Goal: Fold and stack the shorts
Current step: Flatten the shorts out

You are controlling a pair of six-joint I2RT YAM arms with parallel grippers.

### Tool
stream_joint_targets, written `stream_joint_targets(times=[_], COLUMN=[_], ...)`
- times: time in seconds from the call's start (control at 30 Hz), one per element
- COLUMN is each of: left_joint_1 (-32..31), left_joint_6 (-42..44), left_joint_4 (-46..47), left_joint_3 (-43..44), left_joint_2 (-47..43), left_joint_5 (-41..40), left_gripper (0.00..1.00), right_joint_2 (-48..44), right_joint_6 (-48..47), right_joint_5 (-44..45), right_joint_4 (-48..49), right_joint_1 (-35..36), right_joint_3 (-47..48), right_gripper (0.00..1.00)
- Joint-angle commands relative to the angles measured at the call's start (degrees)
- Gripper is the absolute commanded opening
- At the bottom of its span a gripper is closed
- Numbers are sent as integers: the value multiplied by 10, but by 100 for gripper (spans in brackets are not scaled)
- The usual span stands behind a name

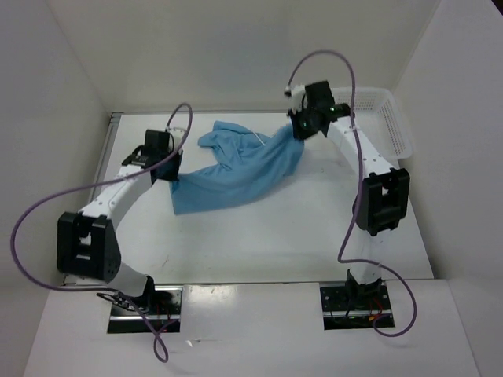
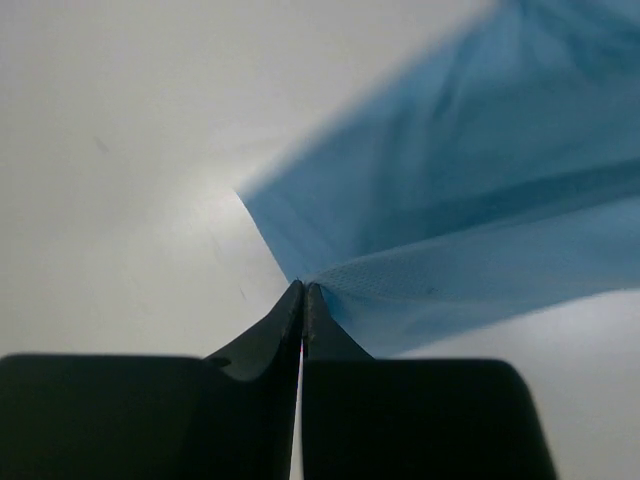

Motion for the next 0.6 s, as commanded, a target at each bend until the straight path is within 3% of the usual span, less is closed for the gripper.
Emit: stream_joint_targets(times=[0.0,0.03,0.13,0.17,0.23,0.4,0.5,0.57], left_joint_1=[29,37,60,61,67,61,55,40], left_joint_6=[2,2,2,2,2,2,2,2], left_joint_4=[185,208,228,204,183,171,131,94], left_joint_3=[162,257,385,432,432,233,98,5], left_joint_2=[45,54,76,82,68,-31,-91,-139], left_joint_5=[-59,-67,-79,-70,-60,-53,-53,-46], left_gripper=[0,0,0,0,0,0,0,0], right_joint_2=[26,26,32,32,11,-53,-99,-122], right_joint_6=[160,176,201,195,166,87,32,-21], right_joint_5=[113,140,154,126,99,31,1,-18], right_joint_4=[178,186,199,199,186,151,127,95], right_joint_1=[-3,-3,-3,-3,-3,-3,-3,2], right_joint_3=[205,286,388,396,372,191,15,-46], right_gripper=[0,0,0,0,0,0,0,0])
